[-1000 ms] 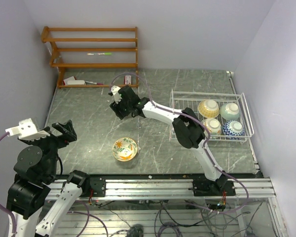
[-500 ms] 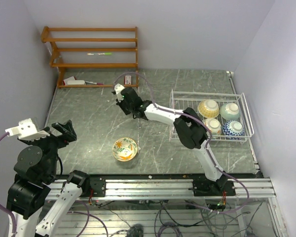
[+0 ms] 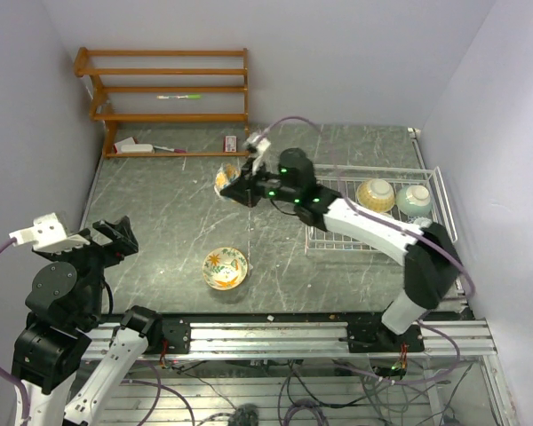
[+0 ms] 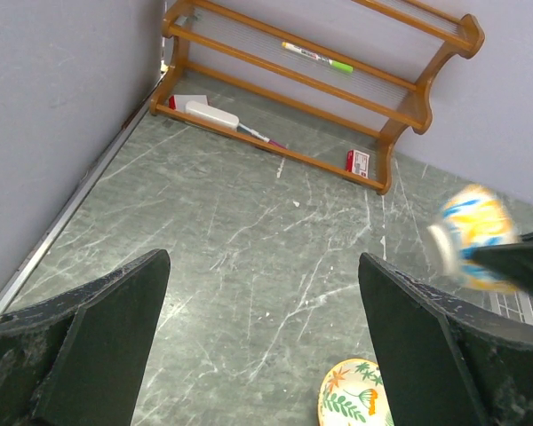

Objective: Load the bowls into the dish rack

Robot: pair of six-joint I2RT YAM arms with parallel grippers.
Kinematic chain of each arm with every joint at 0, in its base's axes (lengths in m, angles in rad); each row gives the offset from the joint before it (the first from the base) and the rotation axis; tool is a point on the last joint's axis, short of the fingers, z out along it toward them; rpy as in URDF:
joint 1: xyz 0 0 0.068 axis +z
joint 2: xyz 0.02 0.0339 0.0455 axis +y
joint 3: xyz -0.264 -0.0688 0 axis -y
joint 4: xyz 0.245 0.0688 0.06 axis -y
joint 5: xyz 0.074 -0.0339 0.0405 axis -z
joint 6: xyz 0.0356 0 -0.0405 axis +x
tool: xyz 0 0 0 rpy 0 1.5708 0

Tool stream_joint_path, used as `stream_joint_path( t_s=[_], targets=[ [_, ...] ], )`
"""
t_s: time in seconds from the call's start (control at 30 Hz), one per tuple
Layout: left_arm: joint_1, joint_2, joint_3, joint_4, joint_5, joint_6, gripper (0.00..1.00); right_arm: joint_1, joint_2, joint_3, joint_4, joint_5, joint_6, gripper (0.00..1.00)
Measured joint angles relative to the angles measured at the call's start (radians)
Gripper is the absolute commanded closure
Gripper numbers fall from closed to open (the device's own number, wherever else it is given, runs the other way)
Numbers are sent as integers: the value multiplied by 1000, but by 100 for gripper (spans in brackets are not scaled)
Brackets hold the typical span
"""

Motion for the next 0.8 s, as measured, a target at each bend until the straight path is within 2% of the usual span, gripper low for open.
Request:
stream_joint_path(
  t_s=[0.17,0.27,0.37,0.57,0.7,0.8],
  targets=[
    [0,0,0,0,1,-4,2,-127,-243,-187,166,-109,144,100],
    [0,2,0,0,7,-4,2,-288,-372,-334,240,-138,246,100],
    [0,12,0,0,18,-5,2,-428,-454,-432,255,-133,315,100],
    [0,33,-21,3,47,-12,2,-615,-618,-541,220,-115,397,100],
    [0,41,-26,3,65,-11,2,-748,-636,-570,253,-139,466,100],
    [0,54,-26,3,76,-12,2,-837,-562,-636,355,-209,562,100]
  ],
)
